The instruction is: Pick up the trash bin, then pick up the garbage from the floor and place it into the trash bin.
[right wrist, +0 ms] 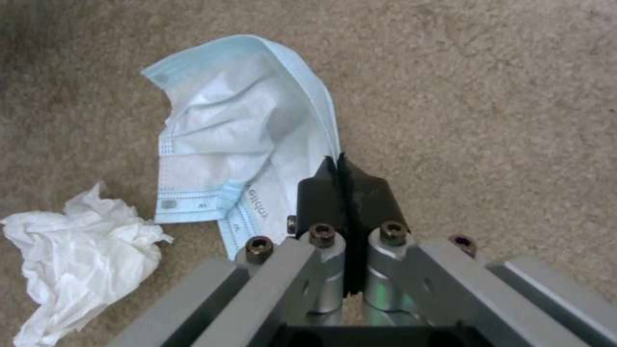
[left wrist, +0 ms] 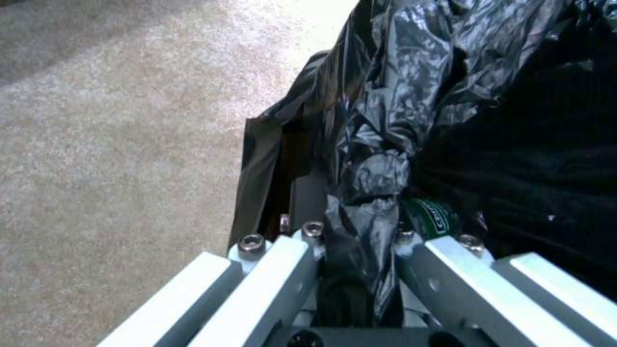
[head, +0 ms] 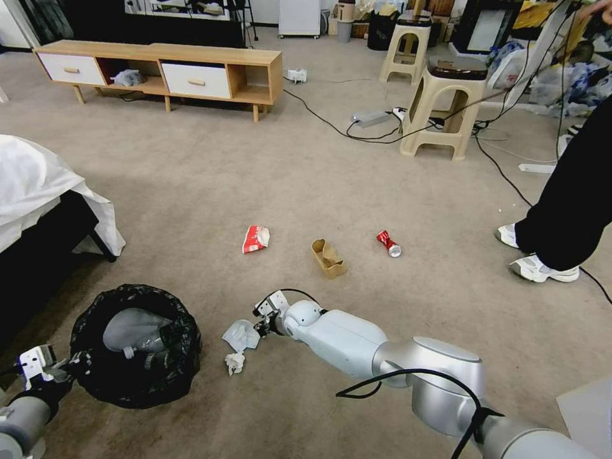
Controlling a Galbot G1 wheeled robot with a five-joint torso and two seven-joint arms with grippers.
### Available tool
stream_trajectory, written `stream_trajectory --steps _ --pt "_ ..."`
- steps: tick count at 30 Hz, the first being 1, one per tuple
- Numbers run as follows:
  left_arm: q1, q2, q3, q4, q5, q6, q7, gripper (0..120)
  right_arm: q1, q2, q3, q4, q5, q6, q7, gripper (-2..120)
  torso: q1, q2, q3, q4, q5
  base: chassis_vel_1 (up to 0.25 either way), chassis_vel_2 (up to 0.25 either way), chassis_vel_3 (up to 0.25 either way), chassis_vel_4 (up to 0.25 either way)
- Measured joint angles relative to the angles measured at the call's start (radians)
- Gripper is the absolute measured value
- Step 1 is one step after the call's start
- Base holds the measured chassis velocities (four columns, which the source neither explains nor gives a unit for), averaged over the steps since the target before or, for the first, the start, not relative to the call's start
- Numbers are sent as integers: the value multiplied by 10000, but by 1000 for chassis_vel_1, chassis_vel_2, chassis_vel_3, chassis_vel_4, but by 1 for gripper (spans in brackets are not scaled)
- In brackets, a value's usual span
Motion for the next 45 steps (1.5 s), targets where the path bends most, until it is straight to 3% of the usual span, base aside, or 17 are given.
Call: stream_trajectory --steps 21,45 --pt "-14 62 127 3 45 -80 51 1 -195 0 391 116 -306 54 138 0 0 0 0 0 -1 0 0 0 0" --pt "46 101 273 -457 141 5 -10 1 207 -1 475 1558 102 -262 1079 0 0 0 0 1 -1 0 0 0 0"
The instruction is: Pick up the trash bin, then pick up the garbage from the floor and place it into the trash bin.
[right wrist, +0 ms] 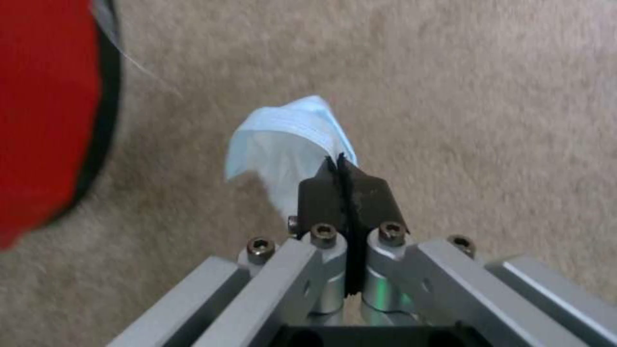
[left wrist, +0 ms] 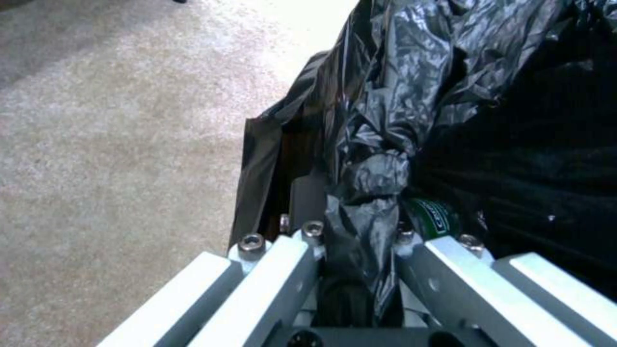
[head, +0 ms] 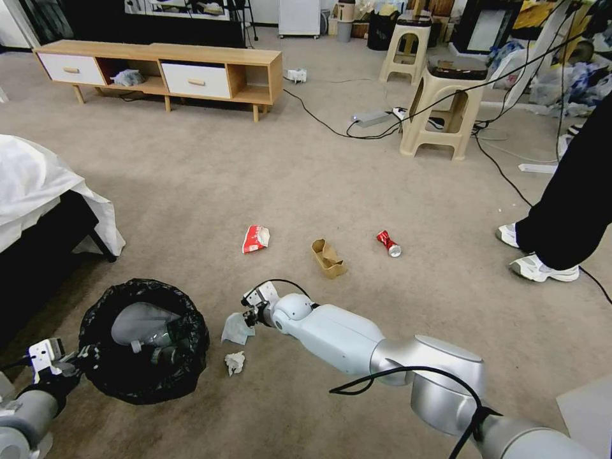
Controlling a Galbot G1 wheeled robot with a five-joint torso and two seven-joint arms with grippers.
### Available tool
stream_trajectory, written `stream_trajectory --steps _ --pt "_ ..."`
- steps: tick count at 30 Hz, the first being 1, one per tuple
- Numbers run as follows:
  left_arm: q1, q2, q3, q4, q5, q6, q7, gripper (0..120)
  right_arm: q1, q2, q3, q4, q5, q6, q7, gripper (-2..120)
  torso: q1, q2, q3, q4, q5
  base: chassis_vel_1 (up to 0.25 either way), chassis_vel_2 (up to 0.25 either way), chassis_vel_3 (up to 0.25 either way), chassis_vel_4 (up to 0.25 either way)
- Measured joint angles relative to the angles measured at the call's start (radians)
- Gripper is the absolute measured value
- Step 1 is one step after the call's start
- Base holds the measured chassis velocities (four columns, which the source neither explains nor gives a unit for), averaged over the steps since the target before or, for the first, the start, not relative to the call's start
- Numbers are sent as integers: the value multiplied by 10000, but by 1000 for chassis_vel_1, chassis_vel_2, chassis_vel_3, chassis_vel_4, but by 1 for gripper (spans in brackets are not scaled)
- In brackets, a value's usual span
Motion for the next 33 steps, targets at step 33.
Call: stream_trajectory --steps 33 --pt "-420 521 1214 -605 205 250 -447 1 716 -1538 -15 4806 1746 -233 2222 0 0 0 0 0 1 0 0 0 0"
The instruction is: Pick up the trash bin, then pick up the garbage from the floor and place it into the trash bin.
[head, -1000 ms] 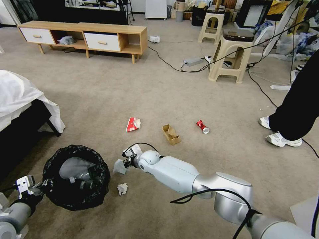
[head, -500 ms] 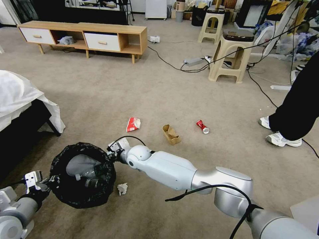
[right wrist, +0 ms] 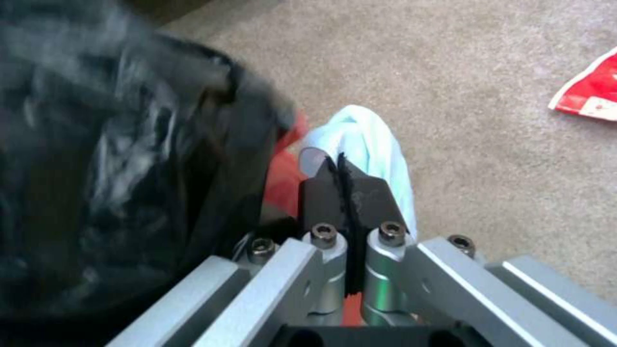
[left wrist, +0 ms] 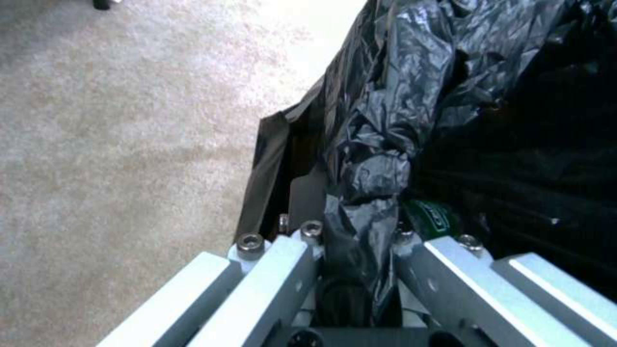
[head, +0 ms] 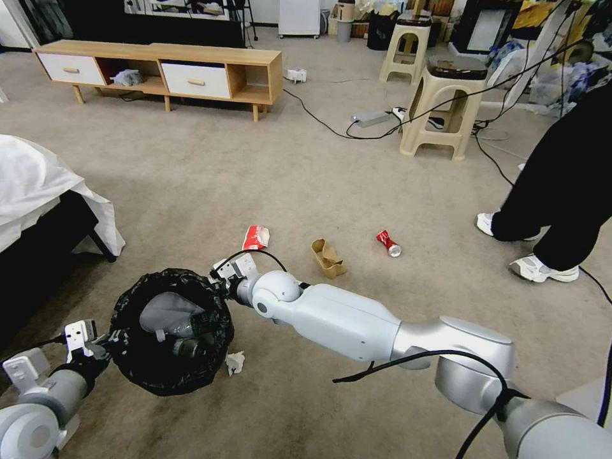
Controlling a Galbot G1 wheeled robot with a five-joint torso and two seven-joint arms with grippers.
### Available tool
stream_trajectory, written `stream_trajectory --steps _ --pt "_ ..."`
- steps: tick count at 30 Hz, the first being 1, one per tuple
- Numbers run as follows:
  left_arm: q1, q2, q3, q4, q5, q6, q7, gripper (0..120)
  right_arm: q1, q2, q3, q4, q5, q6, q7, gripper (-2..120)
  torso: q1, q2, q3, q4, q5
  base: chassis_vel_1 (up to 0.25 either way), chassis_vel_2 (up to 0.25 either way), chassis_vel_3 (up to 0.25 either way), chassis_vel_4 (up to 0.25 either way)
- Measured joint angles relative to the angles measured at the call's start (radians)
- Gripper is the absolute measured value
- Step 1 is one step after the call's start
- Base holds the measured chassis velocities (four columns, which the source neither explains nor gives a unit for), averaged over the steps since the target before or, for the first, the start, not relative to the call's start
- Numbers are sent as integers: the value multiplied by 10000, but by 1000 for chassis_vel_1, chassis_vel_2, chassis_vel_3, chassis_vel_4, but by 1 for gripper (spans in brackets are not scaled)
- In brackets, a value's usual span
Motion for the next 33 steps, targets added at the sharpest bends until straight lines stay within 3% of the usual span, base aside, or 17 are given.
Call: stream_trajectory --steps 10,14,24,33 --pt "-48 -4 371 -73 128 -12 -137 1 27 -707 137 1163 424 -16 446 0 -1 0 0 1 0 0 0 0 0" --pt "-203 -9 461 22 163 -376 -487 1 -39 -1033 255 1544 496 -20 605 0 0 0 -1 -3 1 0 0 0 0" --pt "-57 -39 -63 113 306 -553 -726 1 -295 -1478 556 1951 496 -16 747 0 0 0 0 1 0 0 0 0 0" --pt "162 -168 -198 -136 417 -436 -691 1 -217 -1632 870 1970 456 5 793 0 0 0 0 0 0 0 0 0 0"
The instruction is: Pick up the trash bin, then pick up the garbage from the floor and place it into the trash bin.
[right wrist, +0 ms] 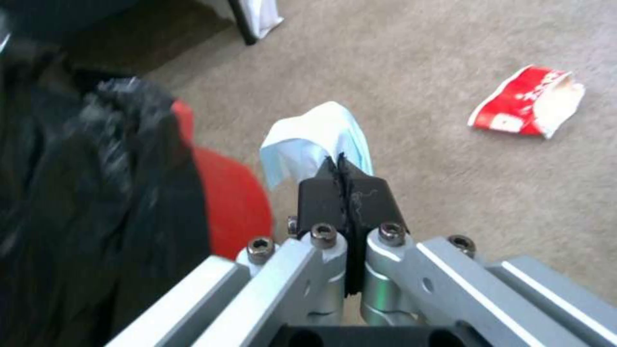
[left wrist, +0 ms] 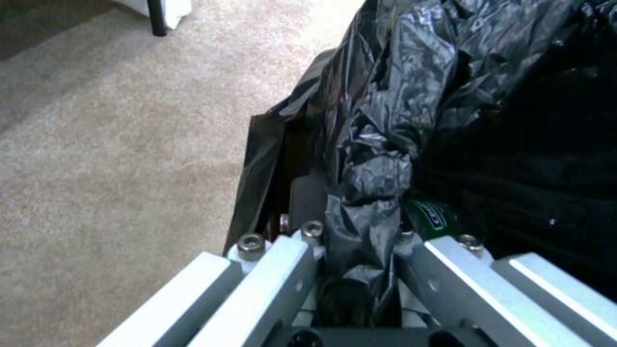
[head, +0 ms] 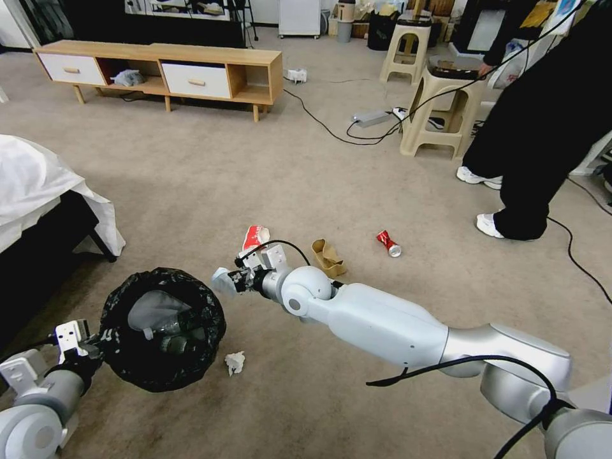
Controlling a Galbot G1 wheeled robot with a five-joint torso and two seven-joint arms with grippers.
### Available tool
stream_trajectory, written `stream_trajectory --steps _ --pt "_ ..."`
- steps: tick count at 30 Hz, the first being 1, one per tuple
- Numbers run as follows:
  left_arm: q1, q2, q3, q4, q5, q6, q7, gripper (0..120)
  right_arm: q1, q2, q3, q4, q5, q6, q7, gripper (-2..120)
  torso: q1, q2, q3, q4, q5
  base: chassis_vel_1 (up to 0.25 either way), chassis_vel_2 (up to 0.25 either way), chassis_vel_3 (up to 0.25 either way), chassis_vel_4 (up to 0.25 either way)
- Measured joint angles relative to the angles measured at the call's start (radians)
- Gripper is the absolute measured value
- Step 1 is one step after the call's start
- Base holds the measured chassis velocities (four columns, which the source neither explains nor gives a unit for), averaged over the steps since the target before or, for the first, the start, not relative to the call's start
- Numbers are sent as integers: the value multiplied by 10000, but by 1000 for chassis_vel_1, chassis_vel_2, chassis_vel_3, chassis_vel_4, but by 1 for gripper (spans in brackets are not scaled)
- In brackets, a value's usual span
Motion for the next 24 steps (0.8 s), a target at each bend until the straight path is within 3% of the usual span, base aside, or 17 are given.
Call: stream_trajectory --steps 11,24 --pt "106 -172 25 -140 191 13 7 1 17 -465 529 121 -32 0 -33 0 0 0 0 1 1 0 0 0 0" --pt "39 -134 290 -213 285 78 -150 1 188 -1646 1518 1102 189 0 -52 0 0 0 0 -3 1 0 0 0 0"
